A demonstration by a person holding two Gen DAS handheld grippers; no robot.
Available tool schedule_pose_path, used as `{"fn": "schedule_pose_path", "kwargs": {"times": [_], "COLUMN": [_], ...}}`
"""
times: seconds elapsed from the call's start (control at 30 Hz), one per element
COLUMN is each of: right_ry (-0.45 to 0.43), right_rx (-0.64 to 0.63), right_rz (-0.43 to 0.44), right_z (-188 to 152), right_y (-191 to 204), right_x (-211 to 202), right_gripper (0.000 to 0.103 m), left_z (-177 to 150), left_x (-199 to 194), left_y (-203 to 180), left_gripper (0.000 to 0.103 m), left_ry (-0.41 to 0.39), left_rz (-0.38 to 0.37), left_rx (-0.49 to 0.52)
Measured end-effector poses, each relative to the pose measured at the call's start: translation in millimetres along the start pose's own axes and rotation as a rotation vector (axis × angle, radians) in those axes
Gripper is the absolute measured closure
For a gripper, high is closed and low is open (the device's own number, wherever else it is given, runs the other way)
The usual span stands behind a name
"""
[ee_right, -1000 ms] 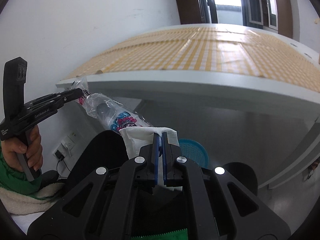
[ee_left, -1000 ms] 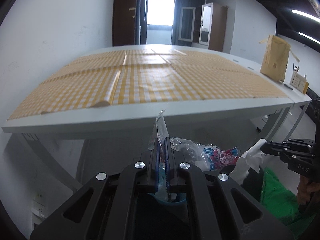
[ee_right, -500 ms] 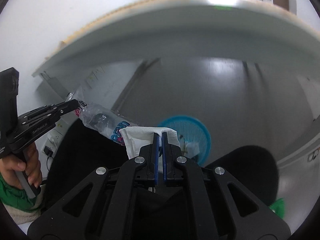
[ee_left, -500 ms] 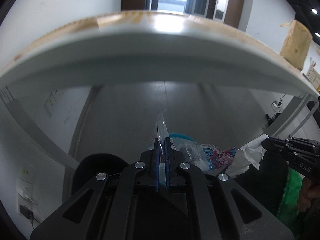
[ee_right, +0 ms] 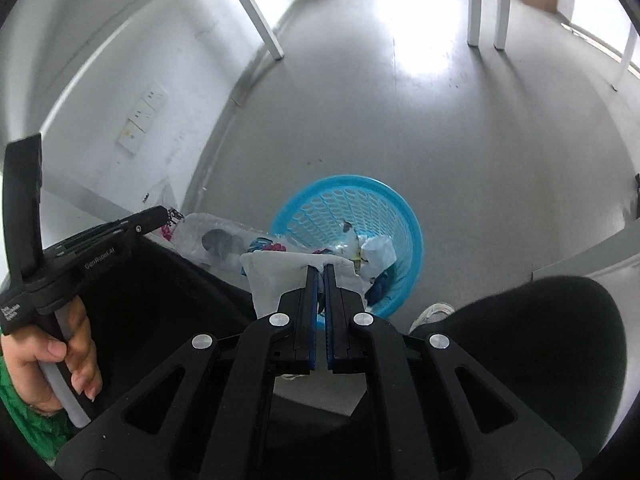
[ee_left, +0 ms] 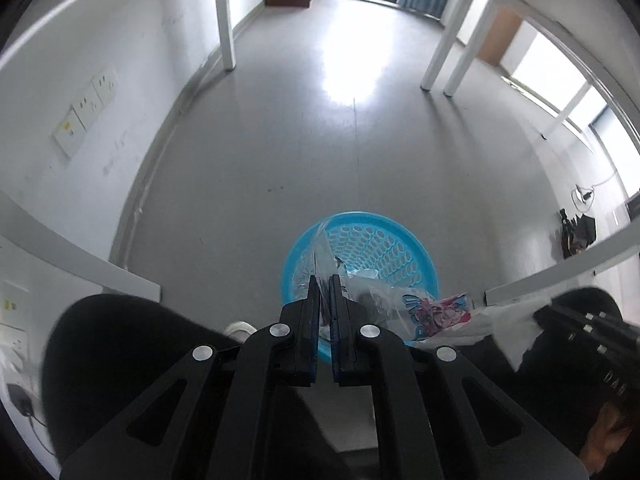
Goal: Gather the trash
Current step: 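Carry the tissues and wrapper down over the blue wastebasket with both tools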
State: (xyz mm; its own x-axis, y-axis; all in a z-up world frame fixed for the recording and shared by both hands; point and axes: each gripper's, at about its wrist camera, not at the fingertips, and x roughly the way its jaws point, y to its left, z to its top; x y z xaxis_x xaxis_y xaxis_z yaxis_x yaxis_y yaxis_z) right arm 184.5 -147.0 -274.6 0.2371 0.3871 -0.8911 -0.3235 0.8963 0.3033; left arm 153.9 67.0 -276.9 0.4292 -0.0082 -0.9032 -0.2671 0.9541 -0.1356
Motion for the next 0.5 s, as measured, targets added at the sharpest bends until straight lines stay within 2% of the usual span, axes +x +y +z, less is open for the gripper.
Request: {"fn": "schedule_pose_path", "kwargs": {"times": [0.27,0.5], "right_ry": [0.083,0.169], "right_rx": [0.051,0.073], "right_rz": [-0.007,-0.058], "right_z": [21,38], "right_y": [-9,-14], "right_x": [49,104], "right_gripper": [0.101,0.101], "left_z": [23,27], "left_x": [56,104], "left_y": [-19,-32], "left_gripper": [0.099,0.099], "left_ry": [0.087,0.180], "left_rz": [0.063,0.115], "left_rx": [-0.003,0.031]}}
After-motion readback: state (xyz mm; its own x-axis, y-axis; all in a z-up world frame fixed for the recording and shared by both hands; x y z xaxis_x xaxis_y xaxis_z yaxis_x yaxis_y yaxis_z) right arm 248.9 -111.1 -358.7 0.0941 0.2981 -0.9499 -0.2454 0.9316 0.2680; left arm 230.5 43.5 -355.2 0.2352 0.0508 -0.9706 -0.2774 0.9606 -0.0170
